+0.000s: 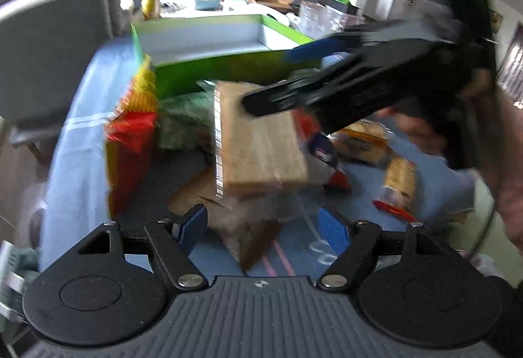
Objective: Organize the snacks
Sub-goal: 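Close the left gripper on the bread bag and lift it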
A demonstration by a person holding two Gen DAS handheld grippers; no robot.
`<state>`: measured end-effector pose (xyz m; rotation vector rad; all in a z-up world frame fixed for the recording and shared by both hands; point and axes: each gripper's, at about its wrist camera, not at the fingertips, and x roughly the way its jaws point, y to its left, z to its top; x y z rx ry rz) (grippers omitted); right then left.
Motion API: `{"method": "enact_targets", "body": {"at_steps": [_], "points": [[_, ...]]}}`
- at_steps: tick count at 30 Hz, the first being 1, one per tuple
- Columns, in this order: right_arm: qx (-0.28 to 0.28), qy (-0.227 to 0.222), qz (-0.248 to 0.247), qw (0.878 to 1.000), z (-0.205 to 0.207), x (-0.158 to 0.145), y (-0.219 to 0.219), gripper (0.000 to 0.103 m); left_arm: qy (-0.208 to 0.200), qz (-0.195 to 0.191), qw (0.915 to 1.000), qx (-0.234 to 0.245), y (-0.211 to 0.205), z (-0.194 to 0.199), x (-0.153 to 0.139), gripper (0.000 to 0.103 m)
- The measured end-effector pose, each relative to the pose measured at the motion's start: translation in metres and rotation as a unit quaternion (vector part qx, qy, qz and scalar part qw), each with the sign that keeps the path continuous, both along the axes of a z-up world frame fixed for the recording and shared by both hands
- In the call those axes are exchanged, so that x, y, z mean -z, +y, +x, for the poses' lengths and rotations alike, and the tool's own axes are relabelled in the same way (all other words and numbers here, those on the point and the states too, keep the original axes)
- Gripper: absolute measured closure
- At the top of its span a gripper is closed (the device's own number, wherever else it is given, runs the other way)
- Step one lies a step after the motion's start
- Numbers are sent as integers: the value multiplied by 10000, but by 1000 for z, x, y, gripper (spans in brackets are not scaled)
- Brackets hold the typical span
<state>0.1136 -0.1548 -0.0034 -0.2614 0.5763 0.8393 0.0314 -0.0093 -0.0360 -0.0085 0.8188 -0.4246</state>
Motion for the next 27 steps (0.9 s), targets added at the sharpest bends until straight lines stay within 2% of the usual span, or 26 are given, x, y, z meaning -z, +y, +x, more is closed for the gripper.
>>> {"method": "enact_targets", "body": {"at_steps": [2,5,8,10,14,18,21,24,27], "points": [[-261,372,-186,9988,16,8,10,16,92,-58,9999,134,-4,-1,1,31],[-24,781,-388,9962,33,17,19,16,213,-120,9988,432,-8,-3,1,32],[6,852,-104,9963,34,16,12,16,233,-49,9985,490,-8,-6,3,32],[-28,856,28,9963,29,13,10,16,205,36,9992,327,-7,-3,5,32],[-105,801,-44,9967,8,4,10,16,39,313,9993,-222,-1,6,5,32],[-190,1003,-227,9945,-2,5,10,16,-153,702,9940,-825,11,17,3,32],[-128,963,-182,9951,-9,5,5,16,-105,550,9909,-1222,25,22,0,32],[112,741,53,9972,-1,-2,2,16,-132,495,9918,-1169,26,18,-4,32],[251,846,95,9961,21,-3,9,16,-209,584,9933,-970,21,11,-8,32]]}}
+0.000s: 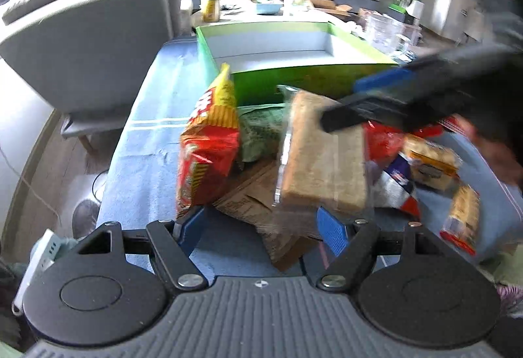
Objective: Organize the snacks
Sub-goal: 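Close the left gripper on the bread bag and lift it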
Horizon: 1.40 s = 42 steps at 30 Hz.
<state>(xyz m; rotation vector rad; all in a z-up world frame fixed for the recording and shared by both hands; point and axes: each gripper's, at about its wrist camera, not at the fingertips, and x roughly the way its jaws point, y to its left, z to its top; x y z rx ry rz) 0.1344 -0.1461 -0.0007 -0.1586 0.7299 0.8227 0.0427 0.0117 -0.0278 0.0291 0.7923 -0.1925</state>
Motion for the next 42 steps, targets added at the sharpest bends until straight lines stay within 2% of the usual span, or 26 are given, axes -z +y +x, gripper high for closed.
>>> {"method": "enact_targets", "body": {"at_steps": [5,7,11,13,16,20,23,25,28,30,33,36,37,42], "points": [[96,402,-156,9990,25,18,15,16,228,-280,9973,647,-6,-8,-1,32],[138,480,-59,9987,24,22,12,16,327,-459,9944,898,-10,-12,0,32],[183,614,94,9979,17,20,3,16,664,-888,9884,1037,-15,-8,10,32],[187,619,98,9979,12,17,1,16,734,-1014,9874,970,-14,-2,16,32],[193,635,88,9978,4,15,-1,16,773,-1025,9901,564,-9,6,22,33],[130,688,152,9974,-5,16,-3,16,624,-1280,9890,397,5,8,13,33],[-46,932,260,9953,-11,18,-3,16,350,-1085,9931,263,6,7,5,33],[-124,909,283,9954,-16,17,-3,16,318,-1010,9941,222,6,7,2,33],[58,698,350,9969,-14,11,-6,16,391,-935,9948,119,4,8,4,33],[267,713,441,9961,-3,10,-9,16,394,-917,9950,29,4,9,4,34],[354,747,314,9961,14,16,-5,16,397,-880,9953,-89,1,13,6,34],[331,1023,249,9939,26,30,0,16,468,-805,9954,-221,0,18,8,39],[275,1049,291,9937,26,32,1,16,497,-832,9951,-207,-1,19,9,44],[93,998,388,9942,16,27,-3,17,491,-873,9946,-266,3,16,5,50]]}}
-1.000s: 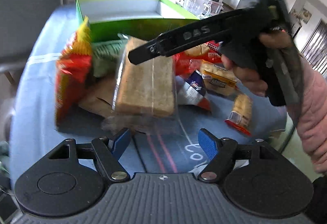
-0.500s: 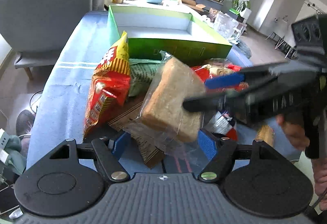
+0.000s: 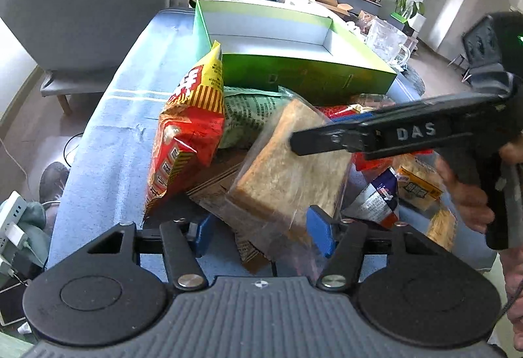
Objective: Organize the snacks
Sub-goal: 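Close the left gripper on the bread bag and lift it, then carry the bread bag into the green box and open the left gripper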
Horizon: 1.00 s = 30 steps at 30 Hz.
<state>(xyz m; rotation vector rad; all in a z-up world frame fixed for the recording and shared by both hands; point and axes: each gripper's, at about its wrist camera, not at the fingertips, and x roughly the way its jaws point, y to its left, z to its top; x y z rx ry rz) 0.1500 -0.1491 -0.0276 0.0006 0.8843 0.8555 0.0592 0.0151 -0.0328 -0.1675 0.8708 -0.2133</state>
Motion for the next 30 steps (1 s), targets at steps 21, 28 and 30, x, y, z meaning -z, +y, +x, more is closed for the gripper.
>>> {"method": "enact_targets", "body": {"at_steps": [21,28,30], "points": [[589,-736,675,9933,-54,-47,-36,31,-1089,117,9940,56,-12,2,-67,55],[1222,-969,1114,9815,-29,-68,-56,31,-1653,372,9850,323,-34,47,-105,54],[1410,-959,1219,9778,-15,-70,-57,31,-1741,497,9828,376,-41,64,-110,54]]}}
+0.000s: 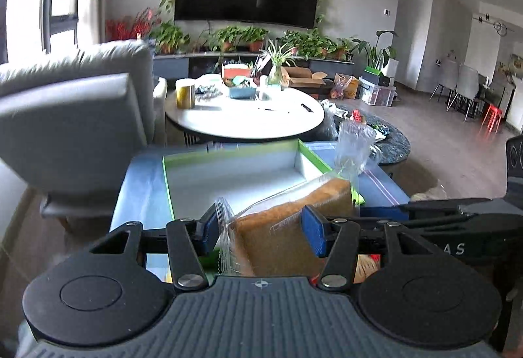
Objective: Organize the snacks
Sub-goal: 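Carry the bread bag into the green box and open the left gripper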
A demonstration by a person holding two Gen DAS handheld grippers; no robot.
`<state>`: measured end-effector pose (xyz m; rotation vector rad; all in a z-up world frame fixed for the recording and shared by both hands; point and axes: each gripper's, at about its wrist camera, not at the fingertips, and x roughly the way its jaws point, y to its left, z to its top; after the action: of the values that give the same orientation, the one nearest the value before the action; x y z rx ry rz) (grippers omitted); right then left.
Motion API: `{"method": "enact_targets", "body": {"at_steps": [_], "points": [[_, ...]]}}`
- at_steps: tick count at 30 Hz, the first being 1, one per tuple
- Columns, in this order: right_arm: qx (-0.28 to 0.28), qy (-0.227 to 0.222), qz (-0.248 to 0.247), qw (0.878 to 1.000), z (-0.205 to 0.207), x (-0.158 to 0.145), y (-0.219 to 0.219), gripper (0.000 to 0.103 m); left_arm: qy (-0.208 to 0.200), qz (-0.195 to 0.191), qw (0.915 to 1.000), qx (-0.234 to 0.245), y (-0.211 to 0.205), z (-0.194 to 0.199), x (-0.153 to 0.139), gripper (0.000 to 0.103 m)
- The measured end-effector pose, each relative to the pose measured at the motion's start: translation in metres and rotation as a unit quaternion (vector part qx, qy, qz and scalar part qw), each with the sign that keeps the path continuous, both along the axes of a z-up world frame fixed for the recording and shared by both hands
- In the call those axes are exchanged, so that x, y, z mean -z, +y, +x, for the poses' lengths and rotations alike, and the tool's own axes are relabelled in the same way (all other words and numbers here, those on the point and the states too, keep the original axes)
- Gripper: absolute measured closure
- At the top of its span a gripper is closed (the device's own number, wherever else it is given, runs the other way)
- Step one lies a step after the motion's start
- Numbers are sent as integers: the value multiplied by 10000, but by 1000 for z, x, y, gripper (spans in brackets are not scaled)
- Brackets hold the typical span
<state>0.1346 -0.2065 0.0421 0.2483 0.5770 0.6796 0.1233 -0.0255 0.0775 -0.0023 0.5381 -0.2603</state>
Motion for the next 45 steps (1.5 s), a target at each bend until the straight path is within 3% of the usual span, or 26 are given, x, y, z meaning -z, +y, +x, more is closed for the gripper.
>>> {"method": "enact_targets", "body": {"at_steps": [10,17,31,38,40,45], "points": [[245,572,541,9966,63,12,0,31,-213,397,9990,17,-12,57,-2,53],[193,940,463,9943,84,25,6,31,147,476,9988,7,-4,87,15,53],[235,1623,66,9864,113,54,19,31,981,9,9951,-125,18,126,61,52],[295,1646,-197,9857,116,55,24,30,1393,-276,9897,-188,34,134,76,46],[390,1618,-130,9860,116,54,21,24,1428,-353,9888,-243,39,131,77,46],[412,1450,18,9886,107,42,16,23,1227,-346,9916,-204,46,113,67,44]]}}
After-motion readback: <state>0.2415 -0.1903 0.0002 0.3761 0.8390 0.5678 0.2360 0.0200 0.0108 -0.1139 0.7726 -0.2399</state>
